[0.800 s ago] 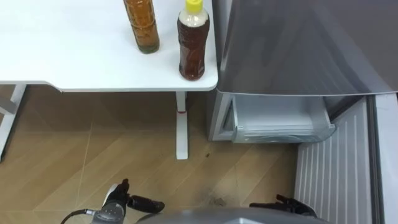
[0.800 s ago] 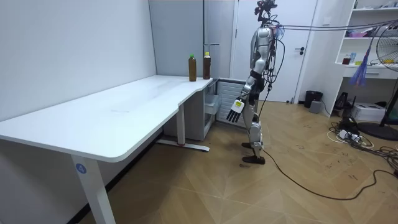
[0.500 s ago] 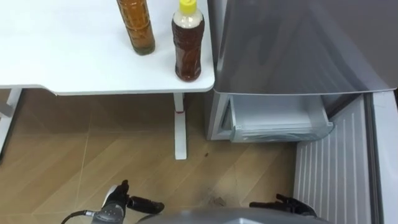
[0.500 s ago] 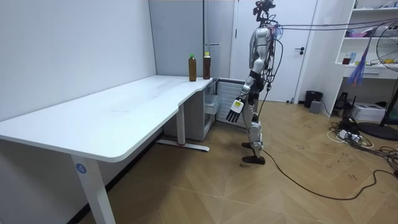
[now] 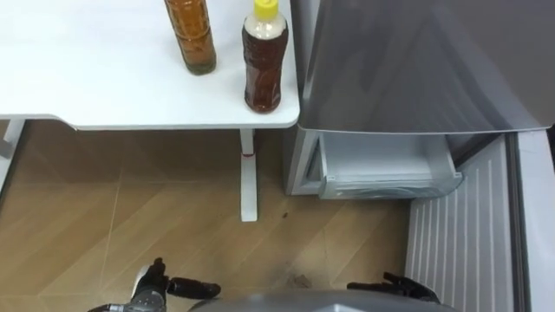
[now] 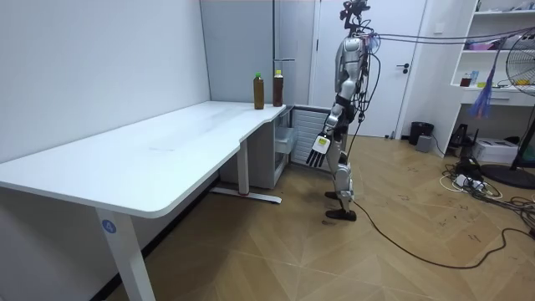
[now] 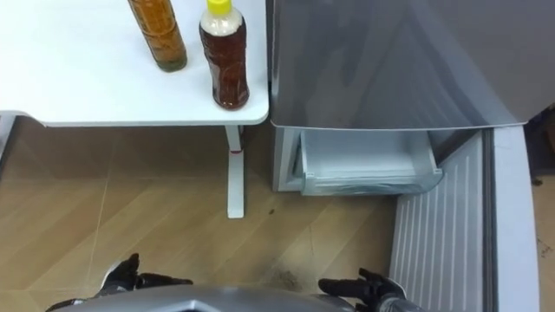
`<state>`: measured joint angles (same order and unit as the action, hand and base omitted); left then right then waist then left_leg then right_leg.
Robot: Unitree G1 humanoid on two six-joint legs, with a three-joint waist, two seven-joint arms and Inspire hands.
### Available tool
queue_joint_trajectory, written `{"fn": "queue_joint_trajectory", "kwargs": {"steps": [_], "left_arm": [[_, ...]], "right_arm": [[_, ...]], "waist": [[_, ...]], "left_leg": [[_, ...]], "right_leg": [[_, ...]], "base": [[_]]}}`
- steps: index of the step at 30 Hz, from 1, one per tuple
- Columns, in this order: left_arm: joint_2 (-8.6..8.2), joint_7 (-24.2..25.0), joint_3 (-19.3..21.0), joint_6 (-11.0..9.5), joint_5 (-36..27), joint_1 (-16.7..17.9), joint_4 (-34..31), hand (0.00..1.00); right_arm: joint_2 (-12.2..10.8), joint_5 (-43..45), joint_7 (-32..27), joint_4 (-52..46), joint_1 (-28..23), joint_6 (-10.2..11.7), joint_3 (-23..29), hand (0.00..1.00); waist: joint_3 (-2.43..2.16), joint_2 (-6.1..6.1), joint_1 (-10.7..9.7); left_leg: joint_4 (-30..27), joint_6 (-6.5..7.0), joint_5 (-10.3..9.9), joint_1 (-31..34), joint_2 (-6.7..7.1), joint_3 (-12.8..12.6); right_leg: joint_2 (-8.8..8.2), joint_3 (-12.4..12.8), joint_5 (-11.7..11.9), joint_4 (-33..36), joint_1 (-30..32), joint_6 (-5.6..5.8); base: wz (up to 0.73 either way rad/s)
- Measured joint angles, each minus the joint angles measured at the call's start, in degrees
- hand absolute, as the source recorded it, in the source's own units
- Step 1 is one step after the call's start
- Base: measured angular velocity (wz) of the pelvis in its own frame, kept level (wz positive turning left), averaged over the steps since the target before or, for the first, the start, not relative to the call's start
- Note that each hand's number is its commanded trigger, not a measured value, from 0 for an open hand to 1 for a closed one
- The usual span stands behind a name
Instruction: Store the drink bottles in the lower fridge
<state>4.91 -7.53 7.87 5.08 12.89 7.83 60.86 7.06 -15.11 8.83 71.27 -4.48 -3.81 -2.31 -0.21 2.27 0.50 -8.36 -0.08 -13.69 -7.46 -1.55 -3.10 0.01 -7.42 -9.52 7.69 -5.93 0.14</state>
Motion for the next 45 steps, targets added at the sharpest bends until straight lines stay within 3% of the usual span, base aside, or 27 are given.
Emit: {"fn": "queue_joint_trajectory", "kwargs": {"steps": [9, 16, 21, 23, 25, 30, 34, 38, 42, 45], "left_arm": [[0.26, -5.35, 1.05, 1.36, -5.88, 3.08, 1.58, 0.0], [0.53, -9.44, 5.84, 2.1, -11.65, 4.14, 1.89, 0.0], [1.1, -14.65, 9.13, 2.4, -25.81, 3.96, -1.35, 0.0], [1.12, -17.55, 12.74, 2.36, -36.83, 3.96, -5.45, 0.0], [1.18, -19.92, 14.13, 1.58, -43.98, 3.88, -8.74, 0.0], [1.13, -26.21, 16.22, -0.52, -52.17, 3.54, -18.8, 0.0], [1.12, -32.41, 16.44, -3.16, -52.6, 3.54, -31.36, 0.0], [1.22, -36.98, 15.62, -6.32, -45.47, 3.6, -44.4, 0.0], [1.2, -38.74, 14.82, -6.81, -38.94, 3.83, -54.49, 0.0], [1.44, -39.47, 14.1, -6.98, -30.34, 3.57, -62.77, 0.0]], "right_arm": [[0.3, -0.01, -0.89, 0.04, -0.02, 0.01, 0.09, 0.0], [0.3, -0.05, -1.24, 0.09, -0.03, -0.69, 0.8, 0.0], [0.32, -0.35, -1.93, 0.04, 0.33, -2.32, 1.25, 0.0], [0.32, -0.29, -2.22, -0.24, 0.04, -2.53, 1.69, 0.0], [0.35, -0.3, -2.55, -0.77, -0.33, -2.51, 2.01, 0.0], [0.38, 0.84, -3.75, -4.83, -2.15, -2.19, 2.51, 0.0], [0.38, 1.74, -4.37, -5.07, -2.76, -1.06, 3.79, 0.0], [0.38, 1.56, -4.39, -5.17, -3.62, 0.39, 4.2, 0.0], [0.22, 1.66, -4.47, -5.11, -3.8, 0.74, 4.28, 0.0], [0.28, 2.07, -4.66, -5.08, -3.94, 1.15, 4.83, 0.0]], "waist": [[0.0, -0.99, -0.03], [0.08, -1.16, 0.01], [0.07, -1.36, 0.26], [0.11, -1.49, 0.7], [0.16, -1.64, 1.39], [0.2, -2.14, 1.71], [0.03, -2.9, 1.66], [-0.01, -3.11, 1.55], [-0.06, -2.71, 1.37], [-0.08, -2.47, 1.2]], "left_leg": [[-0.1, 0.0, 0.0, -0.1, 0.0, 0.24], [-0.28, 0.02, -0.01, -0.4, 0.16, 0.94], [-0.44, 0.05, -0.03, -0.37, 0.27, 1.87], [-0.45, 0.05, -0.03, -0.51, 0.27, 1.91], [-0.36, 0.05, -0.03, -0.75, 0.26, 1.71], [-0.26, 0.05, -0.03, -0.76, 0.25, 1.74], [-0.3, 0.05, -0.03, -1.15, 0.23, 1.87], [-0.26, 0.05, -0.03, -1.19, 0.25, 1.81], [-0.21, 0.06, -0.04, -0.91, 0.3, 2.25], [-0.37, 0.06, -0.03, -1.02, 0.36, 2.66]], "right_leg": [[-0.02, -0.49, 0.03, 0.04, -0.21, -0.05], [-0.16, -0.57, 0.02, -0.14, -0.93, -0.05], [-0.15, -0.63, 0.0, -0.09, -0.98, -0.08], [-0.15, -0.58, -0.07, -0.09, -1.05, -0.15], [-0.15, -0.45, -0.15, -0.03, -1.04, -0.19], [-0.06, -0.26, -0.17, -0.05, -0.94, -0.19], [0.03, 0.19, -0.17, 0.1, -0.89, -0.2], [0.06, 0.62, -0.16, 0.23, -0.96, -0.21], [0.06, 0.54, -0.16, 0.06, -0.82, -0.21], [-0.02, 0.04, -0.16, -0.01, -1.25, -0.21]], "base": [[0.0], [0.05], [0.01], [0.0], [-0.05], [-0.02], [-0.06], [-0.04], [0.02], [0.08]]}}
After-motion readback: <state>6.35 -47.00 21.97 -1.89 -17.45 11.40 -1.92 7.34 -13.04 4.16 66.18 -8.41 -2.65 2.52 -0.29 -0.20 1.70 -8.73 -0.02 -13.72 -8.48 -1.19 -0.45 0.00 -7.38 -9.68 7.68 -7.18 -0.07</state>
